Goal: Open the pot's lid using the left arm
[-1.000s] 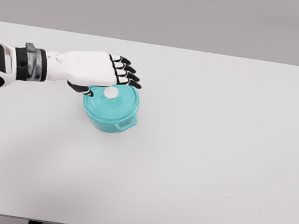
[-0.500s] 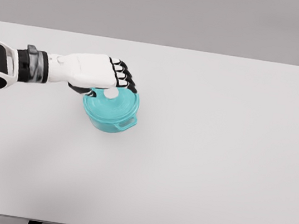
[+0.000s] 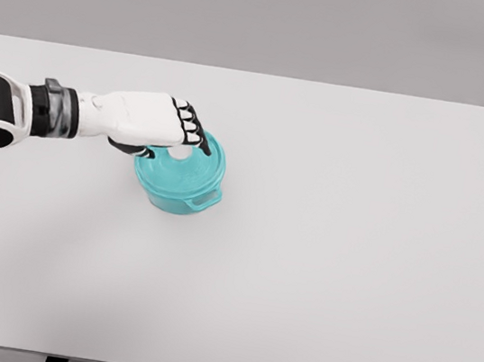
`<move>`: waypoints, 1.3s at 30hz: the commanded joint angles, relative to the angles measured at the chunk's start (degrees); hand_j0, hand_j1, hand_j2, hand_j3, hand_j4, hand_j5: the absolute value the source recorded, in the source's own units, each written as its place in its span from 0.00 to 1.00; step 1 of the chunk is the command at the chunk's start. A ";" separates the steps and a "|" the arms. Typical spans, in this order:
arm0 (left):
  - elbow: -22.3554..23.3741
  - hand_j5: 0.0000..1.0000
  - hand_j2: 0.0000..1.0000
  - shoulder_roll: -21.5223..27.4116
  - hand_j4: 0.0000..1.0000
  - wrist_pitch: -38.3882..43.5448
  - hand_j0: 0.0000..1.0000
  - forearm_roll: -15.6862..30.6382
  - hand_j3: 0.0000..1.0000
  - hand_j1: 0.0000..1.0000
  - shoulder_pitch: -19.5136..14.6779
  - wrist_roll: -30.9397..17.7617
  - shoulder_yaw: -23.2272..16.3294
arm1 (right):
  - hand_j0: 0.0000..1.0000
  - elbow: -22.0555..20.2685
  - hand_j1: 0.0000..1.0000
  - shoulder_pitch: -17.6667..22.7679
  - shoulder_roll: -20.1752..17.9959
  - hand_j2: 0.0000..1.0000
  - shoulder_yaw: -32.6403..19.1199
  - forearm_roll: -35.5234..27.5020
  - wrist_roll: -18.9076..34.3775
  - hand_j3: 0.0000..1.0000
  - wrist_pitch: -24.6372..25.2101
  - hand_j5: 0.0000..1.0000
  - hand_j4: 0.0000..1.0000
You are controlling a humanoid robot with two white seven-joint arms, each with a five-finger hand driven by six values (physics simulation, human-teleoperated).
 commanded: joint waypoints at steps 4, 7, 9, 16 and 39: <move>0.35 0.83 0.83 -0.12 0.83 0.15 0.83 -0.27 0.83 0.83 0.00 0.03 0.04 | 1.00 -0.03 1.00 0.00 0.00 1.00 0.04 -0.04 0.00 1.00 -0.01 1.00 1.00; 0.44 0.83 0.83 -0.38 0.83 0.15 0.83 -0.27 0.83 0.83 0.09 0.03 0.04 | 1.00 -0.03 1.00 0.00 0.00 1.00 -0.05 -0.04 0.00 1.00 -0.01 1.00 1.00; 0.44 0.83 0.83 -0.38 0.83 0.15 0.83 -0.18 0.83 0.83 0.09 0.03 0.04 | 1.00 0.06 1.00 0.00 0.00 1.00 -0.05 -0.04 0.00 1.00 -0.01 1.00 1.00; 0.35 0.83 0.83 -0.38 0.83 0.15 0.83 0.00 0.83 0.83 0.09 0.03 -0.04 | 1.00 -0.03 1.00 0.00 0.00 1.00 -0.05 -0.04 0.00 1.00 -0.01 1.00 1.00; 0.35 0.76 0.76 -1.53 0.76 0.15 0.76 -0.09 0.76 0.76 0.44 0.03 -0.13 | 1.00 -0.03 1.00 0.00 0.00 1.00 -0.05 -0.04 0.00 1.00 -0.01 1.00 1.00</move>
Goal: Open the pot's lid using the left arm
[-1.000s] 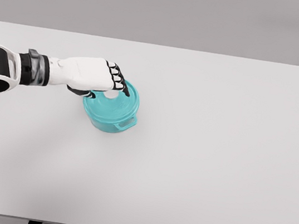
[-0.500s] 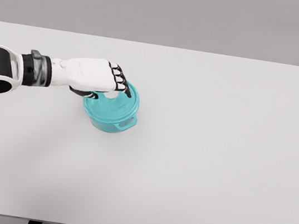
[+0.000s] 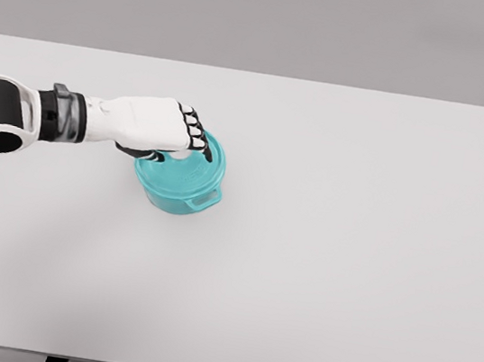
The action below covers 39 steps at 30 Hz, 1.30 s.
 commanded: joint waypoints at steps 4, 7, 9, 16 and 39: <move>0.00 0.74 0.74 -0.11 0.74 0.15 0.74 0.17 0.74 0.74 0.00 0.03 0.04 | 1.00 -0.02 1.00 0.00 0.00 1.00 0.07 -0.04 0.00 1.00 -0.01 1.00 1.00; 0.00 0.73 0.73 -0.11 0.73 0.15 0.73 0.17 0.73 0.73 -0.09 0.03 0.13 | 1.00 0.06 1.00 0.00 0.00 1.00 -0.02 -0.04 0.00 1.00 -0.01 1.00 1.00; 0.00 0.70 0.70 -0.20 0.70 0.15 0.70 0.17 0.70 0.70 -0.09 0.03 0.13 | 1.00 0.06 1.00 0.00 0.00 1.00 -0.02 -0.04 0.00 1.00 -0.01 1.00 1.00; 0.00 0.68 0.68 -0.20 0.68 0.15 0.68 0.17 0.68 0.68 0.00 0.03 0.22 | 1.00 0.06 1.00 0.00 0.00 1.00 -0.02 -0.04 0.00 1.00 -0.01 1.00 1.00; 0.09 0.59 0.59 -0.11 0.59 0.15 0.59 -0.27 0.59 0.59 0.35 0.03 0.31 | 1.00 -0.02 1.00 0.00 0.00 1.00 -0.02 -0.04 0.00 1.00 -0.01 1.00 1.00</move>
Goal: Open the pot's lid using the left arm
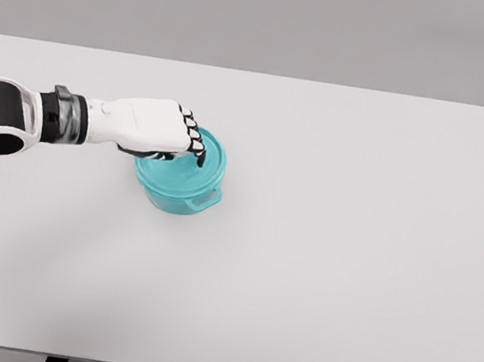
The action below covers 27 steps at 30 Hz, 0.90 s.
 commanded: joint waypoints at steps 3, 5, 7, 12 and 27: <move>0.00 0.58 0.58 0.08 0.58 0.15 0.58 0.24 0.58 0.58 0.00 0.03 0.12 | 1.00 -0.03 1.00 0.00 0.00 1.00 0.06 -0.04 0.00 1.00 -0.01 1.00 1.00; 0.00 0.56 0.56 0.08 0.56 0.15 0.56 0.24 0.56 0.56 0.00 0.03 0.12 | 1.00 0.06 1.00 0.00 0.00 1.00 0.06 -0.04 0.00 1.00 -0.01 1.00 1.00; 0.00 0.55 0.55 0.08 0.55 0.15 0.55 0.33 0.55 0.55 0.00 0.03 0.12 | 1.00 -0.03 1.00 0.00 0.00 1.00 -0.03 -0.04 0.00 1.00 -0.01 1.00 1.00; 0.00 0.55 0.55 0.17 0.55 0.15 0.55 0.94 0.55 0.55 0.00 0.03 0.64 | 1.00 0.06 1.00 0.00 0.00 1.00 -0.03 -0.04 0.00 1.00 -0.01 1.00 1.00; -0.27 0.53 0.53 4.74 0.53 0.15 0.53 7.89 0.53 0.53 0.00 0.03 5.92 | 1.00 0.06 1.00 0.00 0.00 1.00 0.06 -0.04 0.00 1.00 -0.01 1.00 1.00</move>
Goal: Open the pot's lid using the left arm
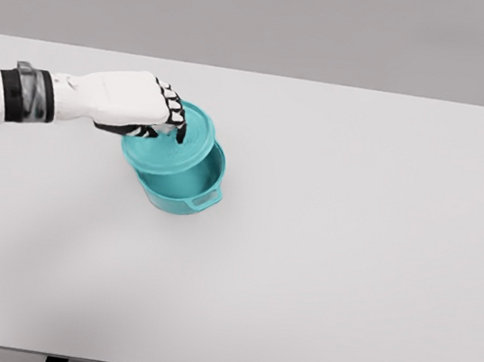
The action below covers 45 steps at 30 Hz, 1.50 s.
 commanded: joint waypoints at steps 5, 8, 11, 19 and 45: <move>0.21 0.53 0.53 4.85 0.53 0.15 0.53 1.61 0.53 0.53 0.09 0.03 2.93 | 1.00 0.05 1.00 0.00 0.00 1.00 -0.04 -0.04 0.00 1.00 -0.01 1.00 1.00; 0.65 0.52 0.52 6.08 0.52 0.15 0.52 1.52 0.52 0.52 0.26 0.03 4.08 | 1.00 0.05 1.00 0.00 0.00 1.00 -0.04 -0.04 0.00 1.00 -0.01 1.00 1.00; 5.30 0.52 0.52 6.34 0.52 0.15 0.52 1.61 0.52 0.52 0.88 0.03 4.60 | 1.00 0.05 1.00 0.00 0.00 1.00 -0.04 -0.04 0.00 1.00 -0.01 1.00 1.00; 13.66 0.52 0.52 6.78 0.52 0.15 0.52 1.26 0.52 0.52 1.05 0.03 6.10 | 1.00 0.05 1.00 0.00 0.00 1.00 0.05 -0.04 0.00 1.00 -0.01 1.00 1.00; 24.55 0.53 0.53 4.76 0.53 0.15 0.53 -6.39 0.53 0.53 0.88 0.03 5.66 | 1.00 -0.04 1.00 0.00 0.00 1.00 0.05 -0.04 0.00 1.00 -0.01 1.00 1.00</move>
